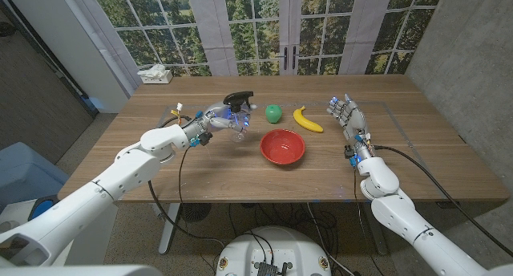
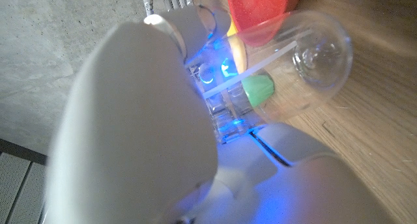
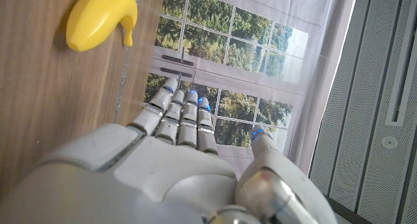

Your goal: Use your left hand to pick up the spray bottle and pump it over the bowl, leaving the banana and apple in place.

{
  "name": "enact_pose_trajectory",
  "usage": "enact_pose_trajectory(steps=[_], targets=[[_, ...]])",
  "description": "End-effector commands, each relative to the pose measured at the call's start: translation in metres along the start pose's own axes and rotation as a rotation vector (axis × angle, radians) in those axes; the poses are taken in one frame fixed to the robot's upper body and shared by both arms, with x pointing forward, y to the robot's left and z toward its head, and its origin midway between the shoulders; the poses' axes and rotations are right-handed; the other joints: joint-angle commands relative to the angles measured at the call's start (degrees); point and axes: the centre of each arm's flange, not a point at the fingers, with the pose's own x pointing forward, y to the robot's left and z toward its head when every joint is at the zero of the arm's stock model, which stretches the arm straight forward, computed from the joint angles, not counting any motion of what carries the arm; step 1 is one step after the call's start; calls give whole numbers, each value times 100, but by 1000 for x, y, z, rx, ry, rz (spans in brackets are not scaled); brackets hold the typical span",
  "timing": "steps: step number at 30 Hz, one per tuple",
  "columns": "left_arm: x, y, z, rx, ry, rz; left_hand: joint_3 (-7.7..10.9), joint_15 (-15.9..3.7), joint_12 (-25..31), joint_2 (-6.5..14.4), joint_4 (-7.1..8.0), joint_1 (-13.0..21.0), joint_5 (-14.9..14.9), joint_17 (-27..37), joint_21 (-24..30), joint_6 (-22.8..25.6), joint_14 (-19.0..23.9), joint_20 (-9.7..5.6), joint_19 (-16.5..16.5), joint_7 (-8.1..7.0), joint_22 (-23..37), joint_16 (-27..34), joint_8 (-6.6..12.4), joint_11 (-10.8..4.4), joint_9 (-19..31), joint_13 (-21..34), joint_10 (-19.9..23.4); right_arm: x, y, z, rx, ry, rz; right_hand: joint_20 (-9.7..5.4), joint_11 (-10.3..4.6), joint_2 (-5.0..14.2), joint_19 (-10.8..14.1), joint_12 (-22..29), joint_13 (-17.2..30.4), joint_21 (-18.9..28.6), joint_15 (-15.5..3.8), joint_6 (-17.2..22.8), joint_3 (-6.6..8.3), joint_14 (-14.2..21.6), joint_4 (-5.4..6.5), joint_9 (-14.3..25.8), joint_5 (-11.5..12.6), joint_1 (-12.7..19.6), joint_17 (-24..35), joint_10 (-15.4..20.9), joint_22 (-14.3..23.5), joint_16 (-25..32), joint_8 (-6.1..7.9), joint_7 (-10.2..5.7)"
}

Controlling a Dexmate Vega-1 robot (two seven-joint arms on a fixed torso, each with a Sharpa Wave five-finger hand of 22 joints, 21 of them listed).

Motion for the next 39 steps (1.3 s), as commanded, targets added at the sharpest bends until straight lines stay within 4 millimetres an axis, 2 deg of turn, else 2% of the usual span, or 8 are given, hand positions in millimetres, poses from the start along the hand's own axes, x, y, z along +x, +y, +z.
enact_pose_trajectory(steps=[1,16,32,39], targets=[[-1,-8,6,28,27,-80,676,-941,40,1238,468,1193,-16,10,664,10,59,5,65,38,15,42,33,2,19,-1,37,-9,2,1,6,-17,-13,-2,8,84,18,-4,11,-19,-37,33,38,39,13,30,38,-34,10,46,7,-7,-5,2],[4,-12,19,89,119,-146,698,-945,72,1228,467,1193,-39,-3,702,-29,67,-10,60,58,-35,58,19,18,47,-6,39,-21,0,-1,19,-39,-23,0,2,81,38,-6,13,-54,-28,37,38,43,12,30,38,-40,9,57,8,-11,-5,5],[13,-10,45,191,333,-222,742,-930,96,1219,465,1196,-49,-8,767,-57,48,26,49,64,-42,75,-3,87,69,-47,53,-29,-4,-11,52,-54,-40,-1,-14,78,59,-11,14,-96,-35,40,37,41,10,30,37,-47,6,61,9,-20,-6,6],[11,-11,52,227,452,-183,779,-934,99,1212,463,1196,-44,-33,812,-71,20,54,54,61,4,66,-18,121,76,-77,45,-30,-7,-16,69,-56,-39,-1,1,79,67,-15,15,-114,-26,44,37,49,12,30,37,-51,6,58,9,-19,-5,3]])
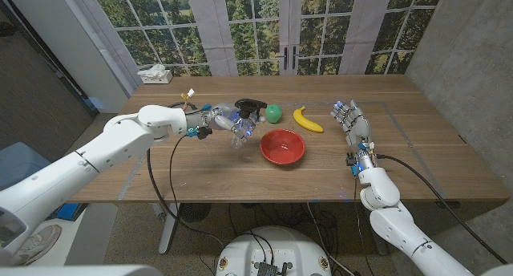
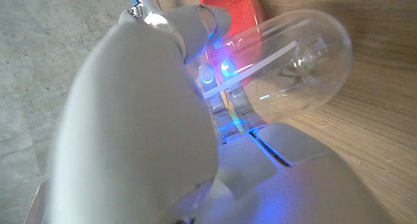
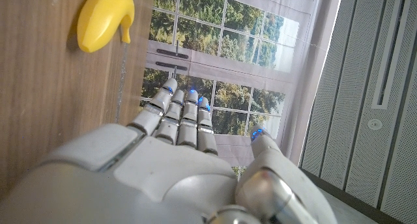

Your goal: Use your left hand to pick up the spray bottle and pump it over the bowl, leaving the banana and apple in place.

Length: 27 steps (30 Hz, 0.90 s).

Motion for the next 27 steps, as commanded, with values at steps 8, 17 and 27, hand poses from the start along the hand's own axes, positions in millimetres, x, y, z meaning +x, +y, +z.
enact_pose_trajectory(steps=[8,17,27], targets=[[-9,-1,33,200,246,41,797,-901,39,1212,476,1181,7,-32,830,1,55,43,50,9,119,52,-25,117,29,-30,46,-1,-6,-7,37,-15,5,0,15,79,76,-16,16,-35,-34,47,38,48,12,30,38,-54,17,41,11,-23,-5,8],[-9,-7,39,201,319,105,841,-890,74,1197,476,1182,13,-22,838,-14,58,66,54,-10,153,78,-40,127,36,-15,54,-3,-8,-8,42,-15,4,1,25,79,86,-17,16,-58,-27,47,38,60,10,30,38,-57,16,47,11,-23,-6,6],[-6,-13,42,182,304,133,879,-873,98,1198,479,1182,9,-56,835,-56,68,98,26,-32,175,85,-67,104,42,-34,83,-8,-10,-8,38,-17,-3,-1,15,78,98,-20,17,-87,-33,54,37,63,11,30,38,-63,15,50,12,-27,-4,15]])
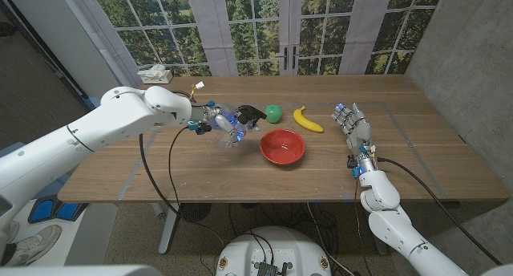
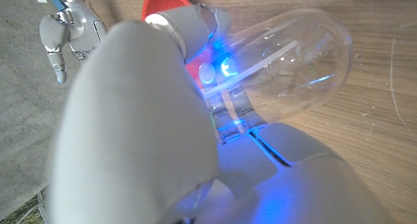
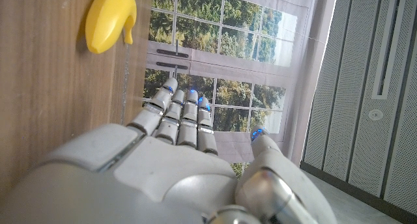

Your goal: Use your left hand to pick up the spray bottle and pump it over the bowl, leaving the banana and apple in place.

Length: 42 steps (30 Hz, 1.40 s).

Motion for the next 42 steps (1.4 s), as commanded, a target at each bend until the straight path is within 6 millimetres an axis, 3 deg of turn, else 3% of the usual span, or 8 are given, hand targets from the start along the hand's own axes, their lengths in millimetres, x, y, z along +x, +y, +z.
enact_pose_trajectory(steps=[1,9,13,18,20,28,39,42], targets=[[-1,-7,6,0,20,32,872,-877,40,1199,488,1180,9,-15,833,-29,83,28,4,-22,173,29,-38,8,15,3,56,-5,-3,0,5,-3,-7,-19,-1,25,38,-19,17,-24,-14,56,37,41,11,30,38,-9,14,33,13,-3,-3,18],[1,-11,6,-44,15,88,891,-837,167,1209,488,1176,-12,-45,826,290,126,47,10,-13,137,54,86,-48,37,65,187,-8,-4,-1,8,0,-11,-22,3,25,46,-19,18,-48,-9,64,38,43,10,30,39,-13,13,38,14,-7,-2,27],[1,-12,5,-93,22,130,926,-804,299,1199,485,1182,-37,-21,859,821,210,86,5,217,171,116,342,-140,125,162,285,-9,-5,-2,6,3,-13,-23,2,26,52,-22,18,-56,-18,66,38,38,11,30,39,-15,13,34,14,-11,-2,27],[2,-11,5,-104,48,139,979,-808,454,1153,478,1191,-75,-23,877,931,323,85,62,528,219,150,658,-101,518,274,433,-11,-6,-2,7,5,-24,-20,-3,27,57,-23,19,-71,-14,80,36,46,15,30,39,-21,13,35,14,-10,3,39],[2,-12,4,-126,43,153,1021,-801,506,1119,479,1188,-96,-27,866,1018,404,67,101,596,226,169,935,-94,860,319,489,-11,-7,-3,9,7,-23,-20,4,27,58,-24,19,-77,-7,81,36,46,17,30,39,-24,13,36,14,-11,3,41],[6,-9,4,-124,47,130,1241,-822,633,1046,485,1182,-239,59,869,975,474,48,148,731,256,198,2882,-155,3659,333,757,-10,-8,-2,2,10,-32,-19,13,24,67,-23,20,-97,-15,89,29,46,28,31,39,-41,14,43,15,-15,4,56],[11,-8,6,-127,45,113,1278,-794,676,1032,481,1183,-269,93,892,965,482,62,172,729,266,225,3000,-175,3763,355,795,-10,-10,-4,12,8,-38,-20,8,24,79,-25,21,-123,-2,90,27,50,32,31,41,-50,14,45,16,-18,2,60],[12,-8,7,-121,41,114,1301,-777,697,1007,480,1184,-271,102,893,715,497,60,181,689,278,243,2665,-133,3331,417,718,-11,-11,-4,12,7,-43,-17,11,22,82,-26,21,-128,-14,92,27,46,33,31,41,-51,14,44,16,-21,2,62]])
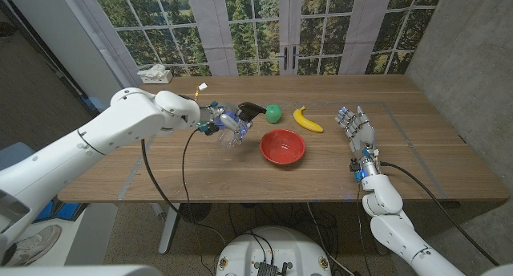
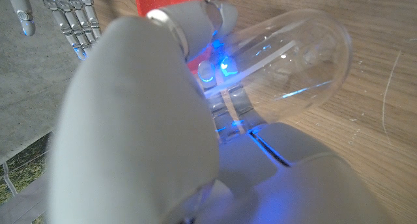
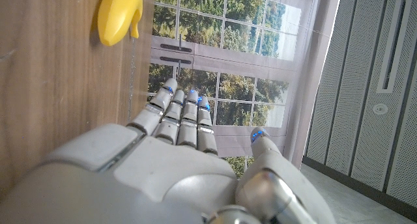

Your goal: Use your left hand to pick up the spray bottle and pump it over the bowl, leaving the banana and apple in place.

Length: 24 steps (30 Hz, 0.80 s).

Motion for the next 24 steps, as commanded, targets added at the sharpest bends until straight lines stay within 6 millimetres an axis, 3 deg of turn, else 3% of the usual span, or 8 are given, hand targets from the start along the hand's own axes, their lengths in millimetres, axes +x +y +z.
enact_pose_trajectory(steps=[1,6,9,11,13,15,19,24], targets=[[5,0,2,-3,-5,-12,1075,-797,31,1059,711,1129,-4,130,789,-285,138,-19,53,-37,270,212,-370,68,-478,52,-33,-1,-3,-2,7,1,-12,3,13,106,63,-27,21,-24,-2,41,27,51,32,31,42,32,13,44,16,-19,2,10],[5,0,3,-1,-5,-12,1111,-785,24,1073,711,1128,-7,139,806,-1012,127,14,26,-272,301,242,-1104,125,-1209,19,-83,-2,-4,-4,13,1,-17,1,15,104,68,-27,21,-37,-2,42,26,54,32,31,42,29,12,47,16,-21,2,7],[5,-1,3,-14,-6,-14,1112,-787,37,1074,710,1127,-11,132,803,-1498,103,-7,38,-574,272,255,-1634,110,-1669,-15,-83,-2,-5,-4,12,2,-16,5,16,103,71,-29,21,-44,-9,42,26,53,31,31,42,28,11,44,17,-23,1,10],[5,-1,3,-17,-7,-16,1114,-780,42,1070,709,1128,-15,114,803,-1743,106,15,48,-585,262,250,-1873,113,-1847,-43,-78,-2,-5,-4,11,0,-15,4,17,101,73,-29,21,-47,-12,43,25,51,31,31,42,28,11,44,17,-25,1,7],[5,-1,3,-15,-7,-11,1121,-770,62,1058,710,1127,-27,92,805,-2350,135,36,58,-721,248,254,-2446,106,-2235,-89,-93,-2,-5,-4,12,2,-10,5,16,100,75,-29,21,-51,-6,41,25,52,31,31,42,27,10,46,17,-26,0,7],[5,-1,3,-10,-4,-15,1126,-773,68,1053,710,1126,-34,81,800,-2681,142,28,79,-795,227,250,-2801,117,-2487,-143,-94,-1,-6,-4,11,2,-9,4,19,100,77,-29,21,-55,-4,42,25,53,30,31,43,27,10,47,17,-26,0,12],[6,-2,3,-15,-6,-18,1134,-758,112,1041,709,1128,-48,72,795,-3173,158,27,105,-1014,195,250,-3350,112,-2880,-163,-114,-1,-6,-3,8,0,-12,4,18,100,81,-27,22,-63,-1,43,25,54,29,31,43,27,9,53,17,-28,0,9],[6,-4,4,-17,-16,-16,1128,-749,147,1030,711,1127,-66,63,808,-3482,169,41,99,-1163,195,246,-3728,132,-3175,-182,-118,-1,-7,-3,9,2,-12,6,16,99,87,-27,22,-72,-5,40,25,49,26,31,43,27,8,55,17,-33,-2,10]])
